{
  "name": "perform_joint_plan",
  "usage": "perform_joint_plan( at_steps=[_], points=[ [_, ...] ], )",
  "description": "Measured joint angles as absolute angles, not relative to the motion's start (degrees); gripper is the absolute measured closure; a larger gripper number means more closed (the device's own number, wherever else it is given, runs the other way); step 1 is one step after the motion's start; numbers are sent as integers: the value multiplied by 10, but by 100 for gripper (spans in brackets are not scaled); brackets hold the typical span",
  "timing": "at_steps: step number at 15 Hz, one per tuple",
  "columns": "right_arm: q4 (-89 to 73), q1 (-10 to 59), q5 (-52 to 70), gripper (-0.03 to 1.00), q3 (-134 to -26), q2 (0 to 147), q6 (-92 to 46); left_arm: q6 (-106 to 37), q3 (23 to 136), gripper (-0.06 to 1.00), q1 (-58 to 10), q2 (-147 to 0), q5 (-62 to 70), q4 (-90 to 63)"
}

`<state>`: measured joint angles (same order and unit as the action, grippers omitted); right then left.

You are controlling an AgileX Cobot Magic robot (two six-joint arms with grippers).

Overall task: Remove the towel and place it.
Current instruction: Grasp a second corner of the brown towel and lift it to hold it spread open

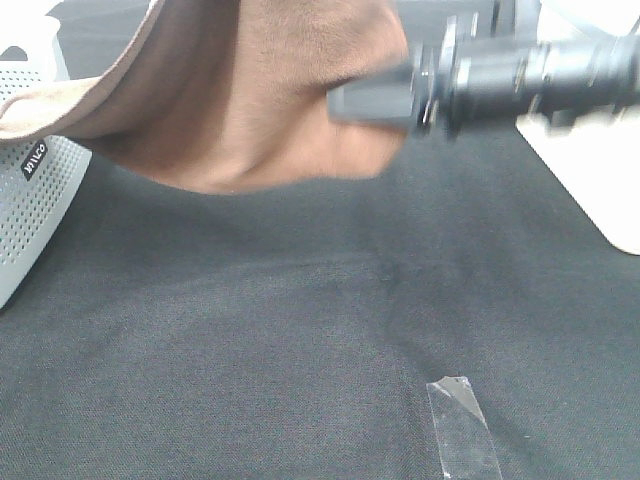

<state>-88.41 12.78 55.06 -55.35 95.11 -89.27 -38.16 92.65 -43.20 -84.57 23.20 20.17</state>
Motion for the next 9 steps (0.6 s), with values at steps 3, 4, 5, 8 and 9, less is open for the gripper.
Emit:
perform_joint_plan(
  at_steps=[3, 4, 5, 8, 9],
  points=[
    [-586, 128, 559, 97, -718, 874, -555, -351, 926, 94, -432, -846, 179, 184],
    [-501, 128, 586, 97, -778, 865, -474, -342, 926, 94, -432, -846, 153, 184],
    [-423, 128, 610, 97, -841, 863, -407, -335, 926, 94, -432, -846, 128, 184],
    [-282, 128, 638, 97, -1031, 868, -306, -306, 926, 94, -414, -846, 21, 180],
    [-257, 128, 648, 97, -1085, 875, -288, -288, 926, 94, -399, -846, -25, 171]
  ],
)
